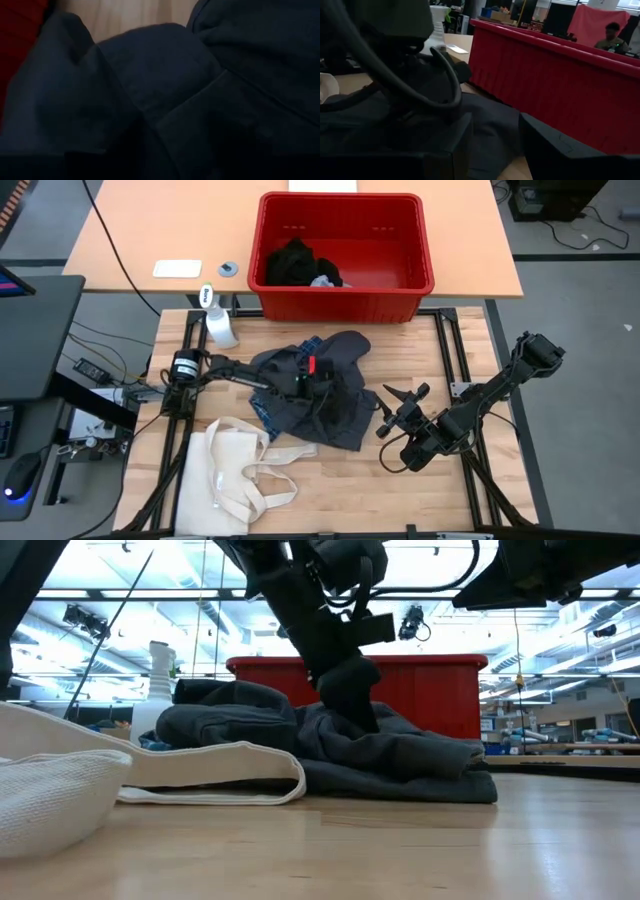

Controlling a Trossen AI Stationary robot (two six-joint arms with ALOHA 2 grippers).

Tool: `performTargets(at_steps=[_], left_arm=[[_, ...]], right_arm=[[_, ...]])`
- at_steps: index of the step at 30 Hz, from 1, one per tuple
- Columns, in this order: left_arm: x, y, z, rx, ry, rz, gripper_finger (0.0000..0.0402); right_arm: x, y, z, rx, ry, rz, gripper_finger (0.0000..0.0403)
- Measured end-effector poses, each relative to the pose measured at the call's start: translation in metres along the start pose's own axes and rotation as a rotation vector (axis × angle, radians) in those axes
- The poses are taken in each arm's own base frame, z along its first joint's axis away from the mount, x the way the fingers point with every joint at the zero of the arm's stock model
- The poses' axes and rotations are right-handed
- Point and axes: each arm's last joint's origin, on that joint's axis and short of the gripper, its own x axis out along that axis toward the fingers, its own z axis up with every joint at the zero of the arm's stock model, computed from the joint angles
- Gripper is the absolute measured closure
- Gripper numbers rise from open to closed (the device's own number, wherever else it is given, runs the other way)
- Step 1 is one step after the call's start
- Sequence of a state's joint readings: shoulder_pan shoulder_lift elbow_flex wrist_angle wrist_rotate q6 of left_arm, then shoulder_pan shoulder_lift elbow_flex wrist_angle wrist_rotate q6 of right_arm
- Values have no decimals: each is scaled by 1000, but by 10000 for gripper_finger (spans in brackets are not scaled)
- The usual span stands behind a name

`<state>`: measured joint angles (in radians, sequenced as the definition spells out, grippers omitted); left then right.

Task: Fold Laundry from Bin
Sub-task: Fold the gray short

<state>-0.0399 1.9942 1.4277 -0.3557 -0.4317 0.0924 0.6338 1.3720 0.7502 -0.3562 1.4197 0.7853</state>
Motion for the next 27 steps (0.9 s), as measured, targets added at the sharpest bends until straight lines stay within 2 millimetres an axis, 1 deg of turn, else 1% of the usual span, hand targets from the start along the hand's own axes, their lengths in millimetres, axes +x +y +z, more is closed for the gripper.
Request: performTargets(at_steps=[4,8,11,12,14,20,23,24,27], left_arm=[[-2,-4,3,40,-27,-17,229],[-7,-15,7,80,-75,-37,307],[-18,-23,13,82,-128,-71,368],[-25,-25,16,82,-151,-82,382],[-38,-29,20,84,-181,-95,388],[-99,-33,28,49,-260,-39,372],[-123,-34,26,-3,-260,-26,373],[-127,-36,22,-8,-232,-28,374],[-131,-39,10,-21,-136,-15,373]], right_arm=[[0,0,0,-4,0,0,235],[0,0,0,-7,0,0,235],[0,0,0,-7,0,-1,235],[0,0,0,-6,-2,-3,235],[0,0,1,5,-16,-14,235],[-1,2,3,-1,-26,-11,235],[-2,3,3,-2,-26,-6,235],[-2,3,3,1,-26,-4,235],[-4,3,3,3,-26,2,235]])
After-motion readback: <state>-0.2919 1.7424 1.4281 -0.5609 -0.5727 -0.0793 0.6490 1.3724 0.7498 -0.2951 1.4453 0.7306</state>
